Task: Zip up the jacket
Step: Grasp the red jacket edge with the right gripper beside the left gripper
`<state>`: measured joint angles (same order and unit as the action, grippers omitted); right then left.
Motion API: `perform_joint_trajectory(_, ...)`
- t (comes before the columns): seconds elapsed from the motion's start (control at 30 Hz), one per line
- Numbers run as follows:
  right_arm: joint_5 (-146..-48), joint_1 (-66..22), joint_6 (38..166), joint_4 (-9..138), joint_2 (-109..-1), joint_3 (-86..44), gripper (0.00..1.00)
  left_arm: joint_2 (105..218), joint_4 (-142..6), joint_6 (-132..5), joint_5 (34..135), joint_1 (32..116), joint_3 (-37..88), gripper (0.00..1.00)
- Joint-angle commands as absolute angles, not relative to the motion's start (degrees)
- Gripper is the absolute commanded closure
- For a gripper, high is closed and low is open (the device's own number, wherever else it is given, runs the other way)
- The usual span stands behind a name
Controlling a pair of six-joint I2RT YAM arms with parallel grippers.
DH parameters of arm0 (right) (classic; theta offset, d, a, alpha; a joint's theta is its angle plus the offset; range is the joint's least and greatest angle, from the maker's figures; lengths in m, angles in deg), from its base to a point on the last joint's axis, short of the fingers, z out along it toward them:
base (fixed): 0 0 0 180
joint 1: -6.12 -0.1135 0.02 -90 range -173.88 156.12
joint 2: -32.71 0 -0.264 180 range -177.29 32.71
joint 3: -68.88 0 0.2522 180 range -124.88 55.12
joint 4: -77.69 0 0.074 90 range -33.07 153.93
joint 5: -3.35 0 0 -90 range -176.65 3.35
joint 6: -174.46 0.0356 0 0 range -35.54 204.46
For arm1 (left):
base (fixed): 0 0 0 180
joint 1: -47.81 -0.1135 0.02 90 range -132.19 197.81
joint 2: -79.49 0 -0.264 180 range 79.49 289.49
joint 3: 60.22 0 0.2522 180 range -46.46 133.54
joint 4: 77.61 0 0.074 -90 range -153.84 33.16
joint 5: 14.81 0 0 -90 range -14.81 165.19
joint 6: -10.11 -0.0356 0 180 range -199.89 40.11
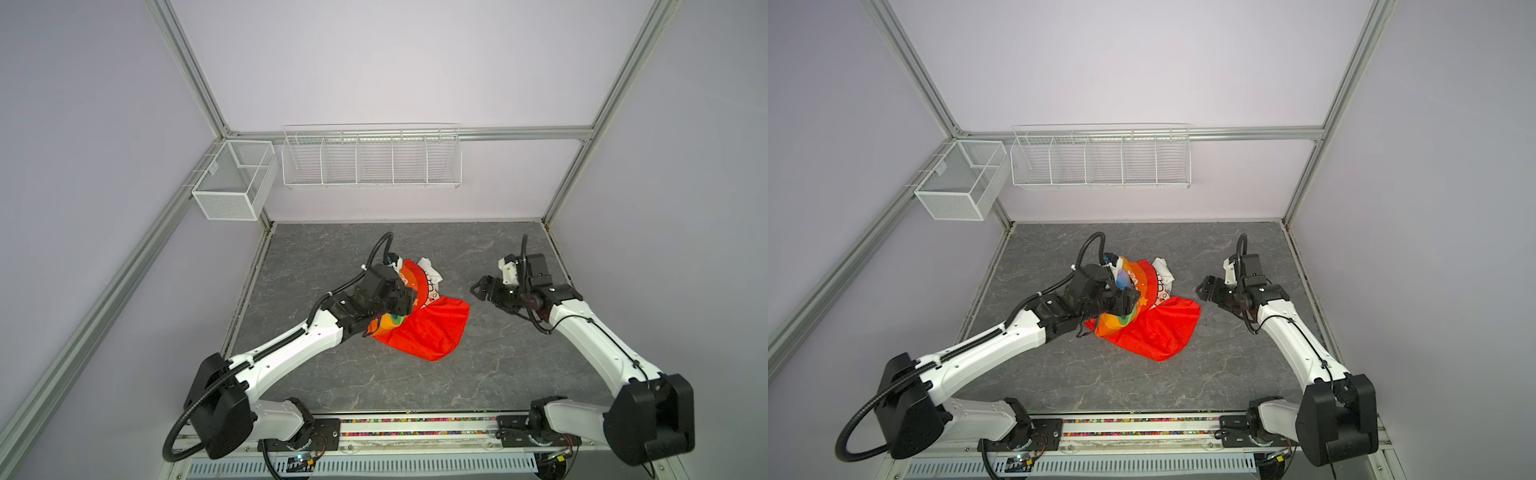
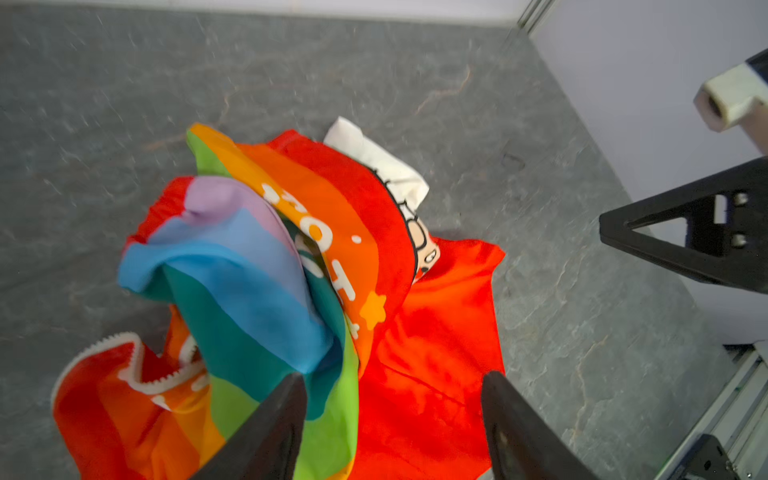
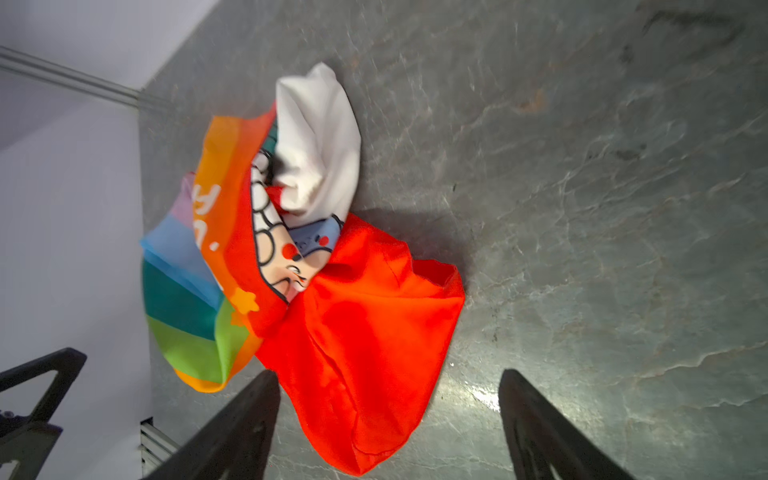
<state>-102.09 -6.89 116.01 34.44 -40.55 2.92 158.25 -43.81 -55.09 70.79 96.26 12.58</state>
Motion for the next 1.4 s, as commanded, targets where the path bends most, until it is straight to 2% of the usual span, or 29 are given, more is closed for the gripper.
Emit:
perform_joint_trajectory(0.0,-101.44,-10.23,117.65,37.07,-42.49,5.96,0.19,162.30,-42.67,-52.87,70.16,96.91,15.09,0.31)
perform_joint_trajectory(0.17,-99.02,-13.32,117.94,38.99,-48.52,6.09,0.22,169.49,-42.38,-51.38,69.28,96.94,17.86,0.29)
perform_joint_trajectory(0.6,-95.32,-13.74,117.40,42.78,-60.73,0.48,0.22,182.80,-42.31,-50.19,68.89,96.72,26.03,0.30)
perform_joint_trajectory(0.63,-95.39,-13.71,117.33,43.00,-61.57,-0.03,0.24,183.38,-42.00,-50.17,68.69,96.64,26.65,0.34)
perform_joint_trajectory(0.7,-95.70,-13.65,117.32,43.46,-63.00,-0.97,0.32,184.33,-41.21,-50.43,68.82,96.18,28.10,0.47)
perform_joint_trajectory(0.77,-95.87,-13.70,117.28,43.65,-63.91,-1.79,0.47,184.95,-39.75,-50.84,69.44,95.50,29.60,0.65)
perform_joint_trajectory(0.87,-95.88,-13.59,117.24,43.61,-63.97,-2.48,0.62,184.41,-38.67,-51.64,69.92,94.88,30.60,0.80)
perform_joint_trajectory(0.97,-96.13,-13.53,116.98,42.56,-62.85,-3.29,0.78,182.53,-37.63,-52.61,70.14,94.42,30.90,0.88)
perform_joint_trajectory(1.1,-96.64,-13.32,116.30,40.50,-59.33,-4.15,0.93,179.06,-35.18,-53.79,69.44,93.37,31.76,0.99)
perform_joint_trajectory(1.37,-95.98,-11.95,114.19,33.40,-49.39,-7.29,0.94,171.52,-28.76,-56.39,62.33,92.46,35.34,1.00)
